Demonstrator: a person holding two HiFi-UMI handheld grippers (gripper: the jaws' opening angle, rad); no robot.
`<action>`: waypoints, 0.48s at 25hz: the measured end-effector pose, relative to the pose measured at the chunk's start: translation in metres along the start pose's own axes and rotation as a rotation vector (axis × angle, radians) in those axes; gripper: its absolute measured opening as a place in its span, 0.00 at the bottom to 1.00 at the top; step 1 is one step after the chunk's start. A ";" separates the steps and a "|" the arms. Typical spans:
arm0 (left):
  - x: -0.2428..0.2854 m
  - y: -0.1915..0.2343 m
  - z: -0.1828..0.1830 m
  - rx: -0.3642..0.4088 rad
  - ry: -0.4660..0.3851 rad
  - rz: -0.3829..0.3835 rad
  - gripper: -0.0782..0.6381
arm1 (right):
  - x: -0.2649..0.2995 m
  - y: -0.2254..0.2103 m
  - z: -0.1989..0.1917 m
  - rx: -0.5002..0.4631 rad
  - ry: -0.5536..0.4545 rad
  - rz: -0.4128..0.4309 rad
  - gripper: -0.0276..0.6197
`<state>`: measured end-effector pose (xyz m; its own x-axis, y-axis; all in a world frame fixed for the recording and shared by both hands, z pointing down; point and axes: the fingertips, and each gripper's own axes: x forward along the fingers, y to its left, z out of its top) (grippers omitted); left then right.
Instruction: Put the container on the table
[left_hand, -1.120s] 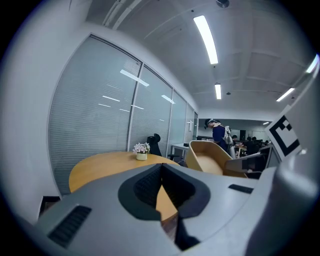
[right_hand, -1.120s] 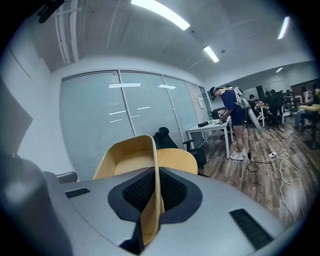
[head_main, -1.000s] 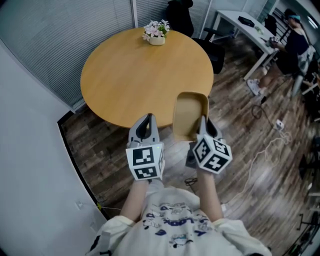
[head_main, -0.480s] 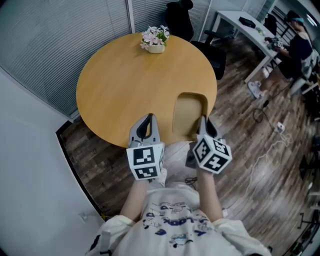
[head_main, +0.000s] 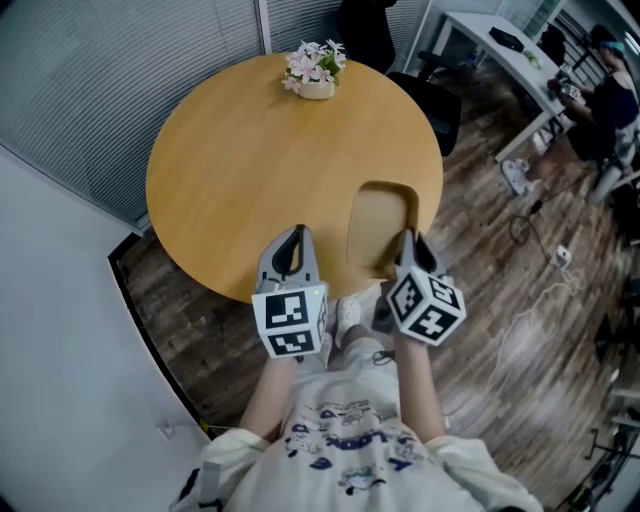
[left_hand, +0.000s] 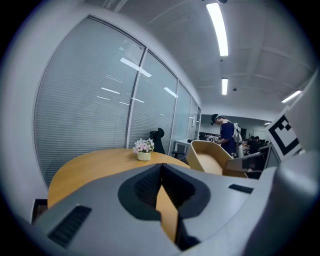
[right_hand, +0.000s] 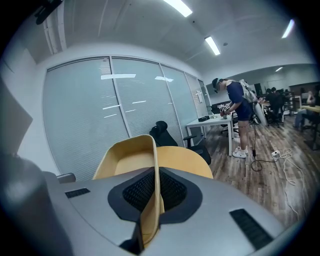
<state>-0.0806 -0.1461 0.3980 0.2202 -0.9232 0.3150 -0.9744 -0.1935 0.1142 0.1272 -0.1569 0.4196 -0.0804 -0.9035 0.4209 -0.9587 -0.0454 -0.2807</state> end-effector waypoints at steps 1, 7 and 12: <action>0.004 0.002 0.000 -0.002 0.003 0.005 0.11 | 0.005 0.000 0.001 0.000 0.003 0.000 0.07; 0.042 0.004 0.005 -0.012 0.016 0.030 0.11 | 0.047 -0.007 0.014 -0.010 0.026 0.010 0.07; 0.080 0.003 0.012 -0.026 0.029 0.052 0.11 | 0.088 -0.013 0.029 -0.018 0.049 0.035 0.07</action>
<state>-0.0659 -0.2248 0.4125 0.1706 -0.9218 0.3480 -0.9832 -0.1361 0.1213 0.1403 -0.2480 0.4348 -0.1271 -0.8826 0.4526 -0.9597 -0.0058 -0.2810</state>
